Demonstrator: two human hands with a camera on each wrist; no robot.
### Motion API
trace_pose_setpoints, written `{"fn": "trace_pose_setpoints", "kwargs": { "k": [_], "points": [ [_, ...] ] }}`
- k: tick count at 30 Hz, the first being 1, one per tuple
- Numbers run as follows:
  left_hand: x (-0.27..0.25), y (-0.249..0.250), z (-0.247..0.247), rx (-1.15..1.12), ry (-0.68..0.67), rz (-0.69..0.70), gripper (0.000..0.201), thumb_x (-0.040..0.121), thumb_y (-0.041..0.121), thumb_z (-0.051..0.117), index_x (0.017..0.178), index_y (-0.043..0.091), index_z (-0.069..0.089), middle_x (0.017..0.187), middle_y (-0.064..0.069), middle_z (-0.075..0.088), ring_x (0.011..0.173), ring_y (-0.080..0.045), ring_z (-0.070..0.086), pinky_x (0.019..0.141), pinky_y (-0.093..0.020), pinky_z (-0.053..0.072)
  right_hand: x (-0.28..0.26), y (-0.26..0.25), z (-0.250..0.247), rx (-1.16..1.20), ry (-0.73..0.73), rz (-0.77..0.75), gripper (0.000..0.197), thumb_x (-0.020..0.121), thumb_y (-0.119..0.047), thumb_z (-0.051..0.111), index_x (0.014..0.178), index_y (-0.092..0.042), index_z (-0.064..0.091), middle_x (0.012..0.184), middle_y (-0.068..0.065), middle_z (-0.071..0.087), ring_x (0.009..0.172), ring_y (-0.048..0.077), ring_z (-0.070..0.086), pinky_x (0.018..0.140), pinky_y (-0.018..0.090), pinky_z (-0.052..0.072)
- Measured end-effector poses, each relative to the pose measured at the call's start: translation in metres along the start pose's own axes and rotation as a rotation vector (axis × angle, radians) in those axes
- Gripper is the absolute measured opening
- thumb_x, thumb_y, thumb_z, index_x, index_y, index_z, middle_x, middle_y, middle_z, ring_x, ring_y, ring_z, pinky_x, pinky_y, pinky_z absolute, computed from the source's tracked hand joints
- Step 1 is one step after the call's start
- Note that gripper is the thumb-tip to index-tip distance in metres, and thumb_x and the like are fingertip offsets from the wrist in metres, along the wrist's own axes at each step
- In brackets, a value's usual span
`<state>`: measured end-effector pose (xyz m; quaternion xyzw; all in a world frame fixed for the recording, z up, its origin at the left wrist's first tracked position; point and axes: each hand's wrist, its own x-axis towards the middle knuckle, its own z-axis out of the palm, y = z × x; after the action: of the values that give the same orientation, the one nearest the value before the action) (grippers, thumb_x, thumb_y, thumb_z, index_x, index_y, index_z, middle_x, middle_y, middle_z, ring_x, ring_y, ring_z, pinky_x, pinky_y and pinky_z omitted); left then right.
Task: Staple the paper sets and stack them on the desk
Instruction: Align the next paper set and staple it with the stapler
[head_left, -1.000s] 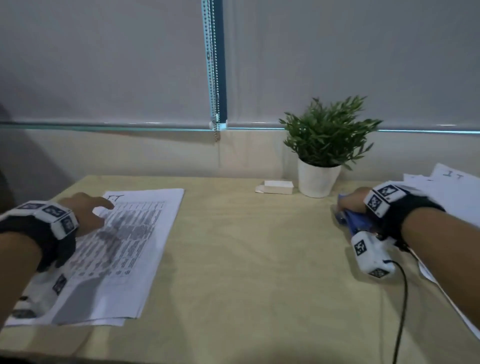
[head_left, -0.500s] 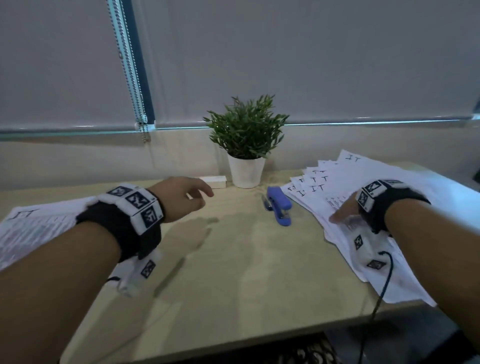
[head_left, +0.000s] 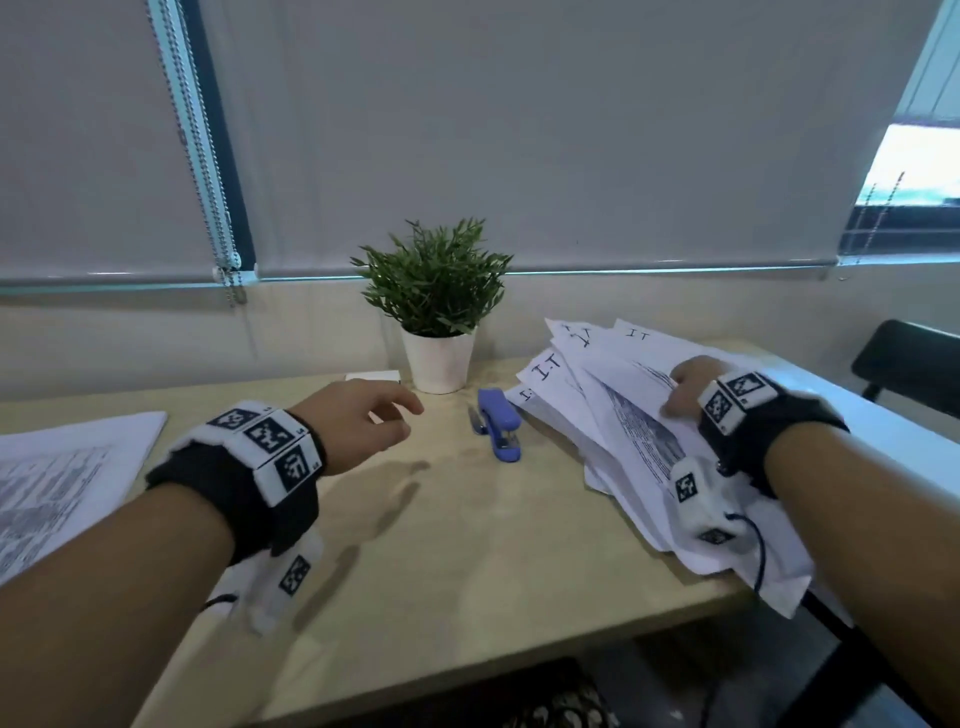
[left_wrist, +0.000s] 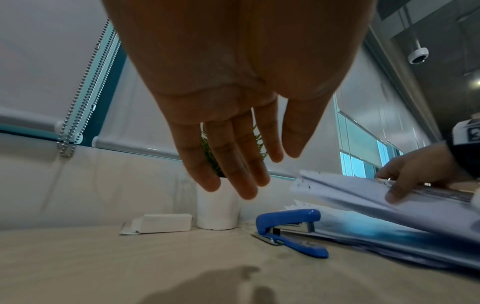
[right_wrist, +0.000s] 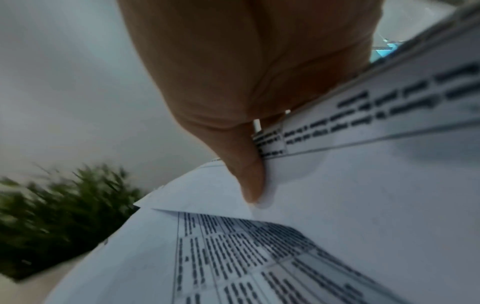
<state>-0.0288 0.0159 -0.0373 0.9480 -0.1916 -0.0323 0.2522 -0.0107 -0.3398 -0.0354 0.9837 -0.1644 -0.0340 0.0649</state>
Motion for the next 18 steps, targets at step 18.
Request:
{"fn": "trace_pose_setpoints", "kwargs": {
  "k": [18],
  "points": [
    [-0.055, -0.053, -0.005, -0.597, 0.25, -0.593, 0.055, 0.079, -0.004, 0.064, 0.125, 0.01, 0.038, 0.108, -0.023, 0.061, 0.083, -0.035, 0.064, 0.057, -0.048, 0.057, -0.128, -0.183, -0.007, 0.103, -0.322, -0.762, 0.045, 0.093, -0.05, 0.043, 0.137, -0.038, 0.043, 0.15, -0.008, 0.036, 0.138, 0.015, 0.033, 0.117, 0.036, 0.018]
  ]
}}
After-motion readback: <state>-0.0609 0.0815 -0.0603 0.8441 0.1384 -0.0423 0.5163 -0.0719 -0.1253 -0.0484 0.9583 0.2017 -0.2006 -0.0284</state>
